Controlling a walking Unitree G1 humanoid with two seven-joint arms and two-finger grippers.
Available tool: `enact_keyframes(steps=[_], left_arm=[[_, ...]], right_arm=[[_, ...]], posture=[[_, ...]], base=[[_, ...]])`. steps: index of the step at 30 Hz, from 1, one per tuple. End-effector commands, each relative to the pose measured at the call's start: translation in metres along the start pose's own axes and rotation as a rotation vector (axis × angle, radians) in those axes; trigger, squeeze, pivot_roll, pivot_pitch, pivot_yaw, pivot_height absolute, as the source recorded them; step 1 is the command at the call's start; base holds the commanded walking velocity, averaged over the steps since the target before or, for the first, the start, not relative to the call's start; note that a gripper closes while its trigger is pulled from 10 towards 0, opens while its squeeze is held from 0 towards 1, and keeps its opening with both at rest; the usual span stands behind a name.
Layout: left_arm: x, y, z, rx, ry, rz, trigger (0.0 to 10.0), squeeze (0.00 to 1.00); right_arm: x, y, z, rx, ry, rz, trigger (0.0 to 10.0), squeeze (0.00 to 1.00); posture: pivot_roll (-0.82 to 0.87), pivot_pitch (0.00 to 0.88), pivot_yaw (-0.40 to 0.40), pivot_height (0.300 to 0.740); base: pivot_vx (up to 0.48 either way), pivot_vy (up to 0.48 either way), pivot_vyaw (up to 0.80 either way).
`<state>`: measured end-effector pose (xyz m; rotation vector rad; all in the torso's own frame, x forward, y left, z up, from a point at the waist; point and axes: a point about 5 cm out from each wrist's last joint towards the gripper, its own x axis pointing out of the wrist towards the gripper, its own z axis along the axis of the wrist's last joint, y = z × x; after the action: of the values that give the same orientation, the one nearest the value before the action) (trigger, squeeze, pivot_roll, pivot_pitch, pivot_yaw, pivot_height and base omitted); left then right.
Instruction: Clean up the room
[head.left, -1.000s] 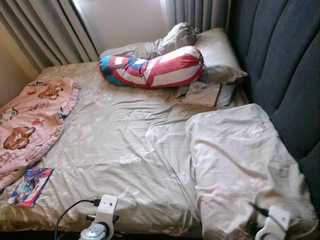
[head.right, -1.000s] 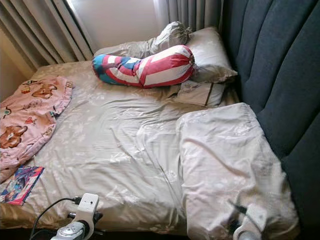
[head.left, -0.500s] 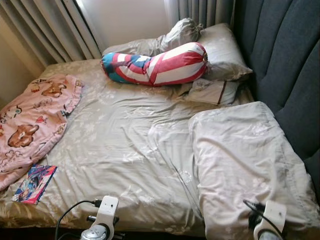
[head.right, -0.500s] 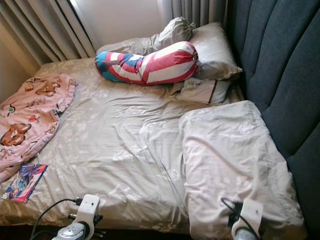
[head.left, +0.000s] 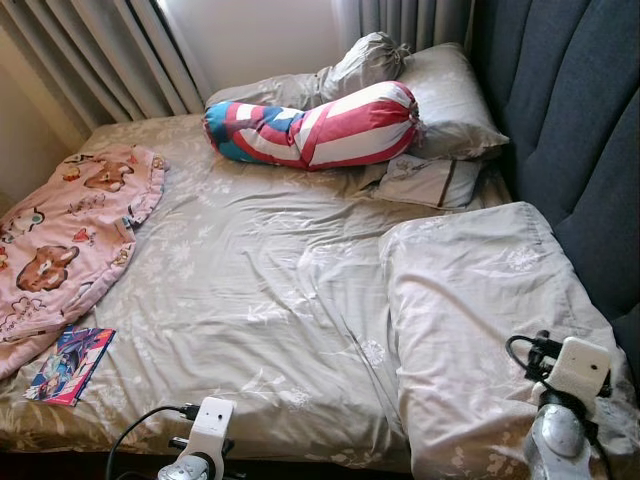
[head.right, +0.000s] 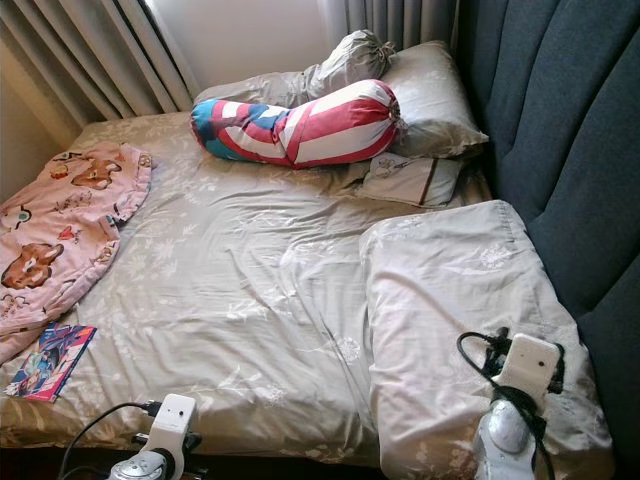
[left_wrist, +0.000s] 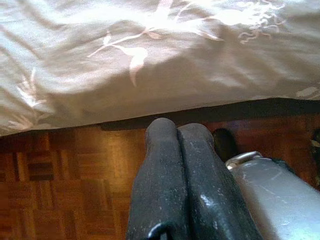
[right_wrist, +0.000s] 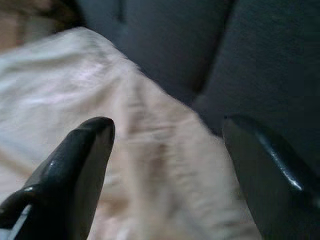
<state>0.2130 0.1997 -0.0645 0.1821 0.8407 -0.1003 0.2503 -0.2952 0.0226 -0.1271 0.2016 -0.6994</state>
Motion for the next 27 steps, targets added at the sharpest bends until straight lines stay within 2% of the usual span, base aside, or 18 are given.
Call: enact_keyframes(steps=[1, 3, 5, 8, 12, 16, 22, 23, 27], left_arm=[[-0.003, 0.01, -0.008, -0.002, 0.019, 0.022, 10.0, 0.0], [-0.003, 0.011, -0.008, 0.001, 0.018, 0.023, 10.0, 0.0], [-0.003, 0.011, -0.007, 0.005, 0.017, 0.025, 10.0, 0.0], [-0.004, 0.012, -0.008, 0.017, 0.017, 0.024, 10.0, 0.0], [-0.006, 0.015, -0.012, 0.036, 0.016, 0.021, 10.0, 0.0], [-0.008, 0.02, -0.014, 0.042, -0.001, 0.024, 10.0, 0.0], [-0.01, 0.03, -0.005, 0.038, -0.064, 0.031, 10.0, 0.0], [-0.01, 0.034, 0.0, 0.037, -0.09, 0.036, 10.0, 0.0], [-0.011, 0.04, 0.011, 0.025, -0.157, 0.042, 10.0, 0.0]], right_arm=[[-0.003, -0.007, -0.024, 0.046, 0.192, -0.012, 10.0, 0.0], [-0.004, -0.006, -0.03, 0.085, 0.243, 0.024, 10.0, 0.0], [-0.006, -0.004, -0.035, 0.047, 0.282, 0.063, 10.0, 0.0], [-0.007, -0.007, -0.04, 0.105, 0.326, 0.042, 10.0, 0.0], [-0.013, -0.012, -0.052, 0.093, 0.411, 0.041, 10.0, 0.0], [-0.016, -0.027, -0.06, 0.111, 0.444, -0.034, 10.0, 0.0], [-0.015, -0.048, -0.06, 0.097, 0.41, -0.111, 10.0, 0.0], [-0.017, -0.058, -0.064, 0.133, 0.437, -0.159, 10.0, 0.0], [-0.028, -0.082, -0.079, 0.167, 0.525, -0.256, 10.0, 0.0]], posture=[[-0.03, 0.07, 0.167, 0.74], [-0.02, 0.072, 0.169, 0.74], [-0.02, 0.077, 0.173, 0.74], [-0.01, 0.085, 0.183, 0.74], [0.01, 0.098, 0.191, 0.74], [0.03, 0.132, 0.209, 0.74], [0.04, 0.171, 0.228, 0.74], [0.05, 0.183, 0.232, 0.74], [0.07, 0.21, 0.234, 0.74]], base=[[0.0, 0.0, 0.0], [0.0, 0.0, 0.0], [0.0, 0.0, 0.0], [0.0, 0.0, 0.0], [0.0, 0.0, 0.0], [0.0, 0.0, 0.0], [0.0, 0.0, 0.0], [0.0, 0.0, 0.0], [0.0, 0.0, 0.0]])
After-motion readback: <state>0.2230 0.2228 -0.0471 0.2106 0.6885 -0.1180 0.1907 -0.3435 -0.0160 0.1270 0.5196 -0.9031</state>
